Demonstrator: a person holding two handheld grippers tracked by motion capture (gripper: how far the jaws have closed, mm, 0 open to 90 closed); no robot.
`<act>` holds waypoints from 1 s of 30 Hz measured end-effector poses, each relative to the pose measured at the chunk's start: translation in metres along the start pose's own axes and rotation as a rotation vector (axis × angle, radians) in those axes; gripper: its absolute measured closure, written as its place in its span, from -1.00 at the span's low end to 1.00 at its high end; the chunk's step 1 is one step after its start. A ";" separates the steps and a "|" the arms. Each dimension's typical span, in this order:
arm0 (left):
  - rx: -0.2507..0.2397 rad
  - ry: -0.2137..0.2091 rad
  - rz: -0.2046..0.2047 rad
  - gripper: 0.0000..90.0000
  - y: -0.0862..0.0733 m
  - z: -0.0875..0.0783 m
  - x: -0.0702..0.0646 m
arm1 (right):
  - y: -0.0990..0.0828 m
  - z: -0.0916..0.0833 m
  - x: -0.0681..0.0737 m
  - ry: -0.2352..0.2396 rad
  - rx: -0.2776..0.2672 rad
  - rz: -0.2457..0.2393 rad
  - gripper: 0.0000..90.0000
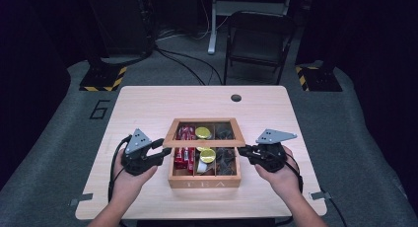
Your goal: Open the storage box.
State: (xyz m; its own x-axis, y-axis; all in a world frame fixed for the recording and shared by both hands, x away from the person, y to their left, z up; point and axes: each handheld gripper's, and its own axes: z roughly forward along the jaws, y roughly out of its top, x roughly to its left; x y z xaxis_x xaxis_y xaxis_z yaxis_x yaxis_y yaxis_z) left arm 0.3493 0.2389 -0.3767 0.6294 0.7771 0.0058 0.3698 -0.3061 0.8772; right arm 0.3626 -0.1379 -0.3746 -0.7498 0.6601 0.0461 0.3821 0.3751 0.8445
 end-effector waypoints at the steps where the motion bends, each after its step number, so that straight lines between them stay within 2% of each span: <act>1: 0.000 0.000 0.000 0.31 0.000 0.000 0.000 | 0.000 0.000 0.000 0.000 0.000 0.000 0.80; 5: -0.003 0.001 -0.006 0.31 0.009 0.001 0.004 | 0.008 0.000 -0.001 -0.008 -0.018 -0.008 0.79; 9: -0.014 0.021 -0.009 0.31 0.014 0.004 0.005 | 0.013 0.002 -0.004 -0.008 -0.026 -0.020 0.76; 12: -0.023 0.020 -0.018 0.31 0.016 0.005 0.007 | 0.015 0.002 -0.006 -0.011 -0.031 -0.014 0.74; 21: -0.035 0.026 -0.036 0.31 0.027 0.009 0.013 | 0.019 0.002 -0.016 -0.074 -0.054 0.002 0.48; 23: -0.044 0.023 -0.048 0.31 0.028 0.010 0.015 | 0.023 0.009 -0.019 -0.085 -0.038 -0.002 0.39; 26: -0.052 0.023 -0.061 0.31 0.032 0.011 0.018 | 0.024 0.015 -0.021 -0.096 -0.033 -0.002 0.36; 28: -0.054 0.026 -0.068 0.31 0.037 0.012 0.020 | 0.026 0.021 -0.025 -0.125 -0.030 -0.025 0.34; 30: -0.051 0.027 -0.066 0.31 0.038 0.013 0.020 | 0.026 0.021 -0.028 -0.146 -0.050 -0.021 0.32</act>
State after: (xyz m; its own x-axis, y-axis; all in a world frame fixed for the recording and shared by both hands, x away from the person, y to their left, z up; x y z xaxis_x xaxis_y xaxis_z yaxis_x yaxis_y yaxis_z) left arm 0.3848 0.2362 -0.3492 0.5861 0.8092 -0.0405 0.3740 -0.2259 0.8995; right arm 0.4052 -0.1329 -0.3654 -0.6692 0.7416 -0.0468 0.3370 0.3590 0.8704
